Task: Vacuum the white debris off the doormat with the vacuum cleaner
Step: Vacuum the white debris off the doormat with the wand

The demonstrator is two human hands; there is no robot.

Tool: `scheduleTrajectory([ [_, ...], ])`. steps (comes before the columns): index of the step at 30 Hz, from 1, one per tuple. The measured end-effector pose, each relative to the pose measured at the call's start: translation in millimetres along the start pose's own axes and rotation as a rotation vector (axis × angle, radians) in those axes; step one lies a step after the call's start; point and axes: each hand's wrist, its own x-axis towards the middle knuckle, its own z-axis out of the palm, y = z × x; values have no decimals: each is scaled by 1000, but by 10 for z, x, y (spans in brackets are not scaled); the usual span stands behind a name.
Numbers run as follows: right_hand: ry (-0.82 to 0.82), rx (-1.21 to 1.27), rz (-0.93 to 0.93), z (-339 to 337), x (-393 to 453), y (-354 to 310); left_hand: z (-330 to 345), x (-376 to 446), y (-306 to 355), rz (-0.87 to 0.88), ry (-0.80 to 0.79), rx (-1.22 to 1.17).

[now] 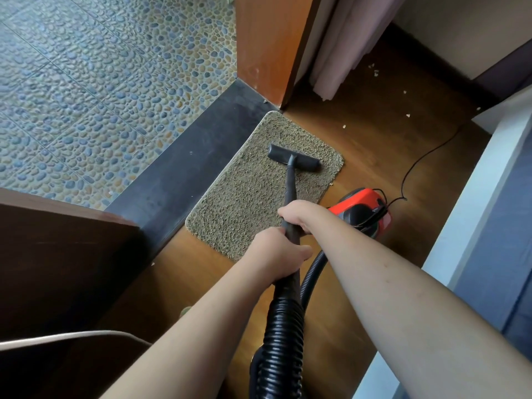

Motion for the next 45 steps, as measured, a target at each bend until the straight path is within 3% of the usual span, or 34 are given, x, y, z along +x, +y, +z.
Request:
scheduleTrajectory([
  [18, 90, 175, 48, 574, -145, 23, -204, -159, -555, 13, -75, 115],
  [24, 133, 225, 65, 665, -340, 72, -227, -186, -677, -55, -50, 103],
  [29, 90, 292, 67, 462, -405, 142, -197, -173, -516, -138, -85, 11],
  [36, 42, 314, 59, 167, -269, -7, -221, 2, -92, -215, 14, -53],
  [45, 53, 366, 84, -146, 69, -131, -169, 344, 259, -231, 74, 4],
])
